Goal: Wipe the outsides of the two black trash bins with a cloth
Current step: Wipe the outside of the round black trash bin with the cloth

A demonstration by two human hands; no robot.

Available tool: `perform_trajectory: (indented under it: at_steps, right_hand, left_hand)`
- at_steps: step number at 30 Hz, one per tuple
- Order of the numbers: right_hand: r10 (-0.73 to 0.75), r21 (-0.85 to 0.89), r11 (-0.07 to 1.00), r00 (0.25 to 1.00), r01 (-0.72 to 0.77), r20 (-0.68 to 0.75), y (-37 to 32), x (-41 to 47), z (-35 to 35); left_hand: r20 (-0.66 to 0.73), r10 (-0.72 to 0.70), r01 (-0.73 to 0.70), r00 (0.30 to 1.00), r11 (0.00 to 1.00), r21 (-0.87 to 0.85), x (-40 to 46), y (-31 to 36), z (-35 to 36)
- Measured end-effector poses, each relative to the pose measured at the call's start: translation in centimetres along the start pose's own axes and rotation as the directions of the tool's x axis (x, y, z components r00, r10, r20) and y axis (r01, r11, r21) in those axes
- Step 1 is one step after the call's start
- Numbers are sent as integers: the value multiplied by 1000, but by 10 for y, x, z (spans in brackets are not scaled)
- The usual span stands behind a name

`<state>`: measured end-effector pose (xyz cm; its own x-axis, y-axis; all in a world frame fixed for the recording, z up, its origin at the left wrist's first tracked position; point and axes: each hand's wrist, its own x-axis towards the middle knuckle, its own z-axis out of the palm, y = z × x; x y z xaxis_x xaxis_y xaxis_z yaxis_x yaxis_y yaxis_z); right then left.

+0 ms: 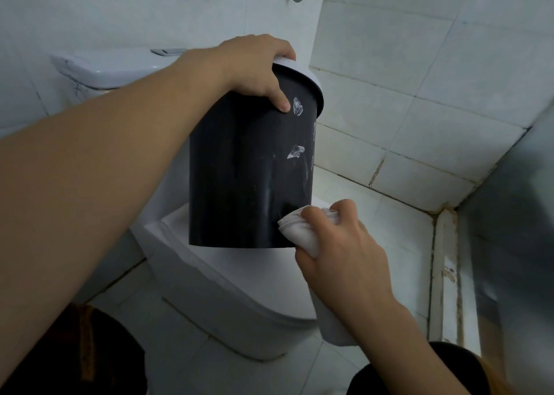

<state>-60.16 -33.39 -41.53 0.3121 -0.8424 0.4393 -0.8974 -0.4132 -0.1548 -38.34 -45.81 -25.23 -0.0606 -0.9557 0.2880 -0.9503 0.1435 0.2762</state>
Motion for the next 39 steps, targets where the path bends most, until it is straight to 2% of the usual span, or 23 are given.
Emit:
perform_trajectory:
  at_steps: [5,11,18,25,32,39]
  right_hand:
    - [-80,32,996,997,81,-22,-17,-3,-1]
    - [2,18,1000,1000,-2,-18,-1,2,0]
    - [-68,25,997,998,68,-18,-13,-4,-2]
    - [50,-32,998,998,-52,-36,9,7,1]
    - [-58,27,998,998,58,-7,-16,-5,-3]
    - [55,-3,998,998,-55,-14,3,10,-2]
  left_hand:
    - [5,0,0,1000,1000,-2,0,0,0]
    - [4,5,-5,1000,1000,0,-1,1,0]
    - [12,35,-36,999,999,15,1,11,3]
    - [2,27,-27,1000,999,23,0,7,2]
    - [2,18,-18,1000,1000,20,0,8,2]
    - [3,7,-7,1000,1000,18,-2,2,-1]
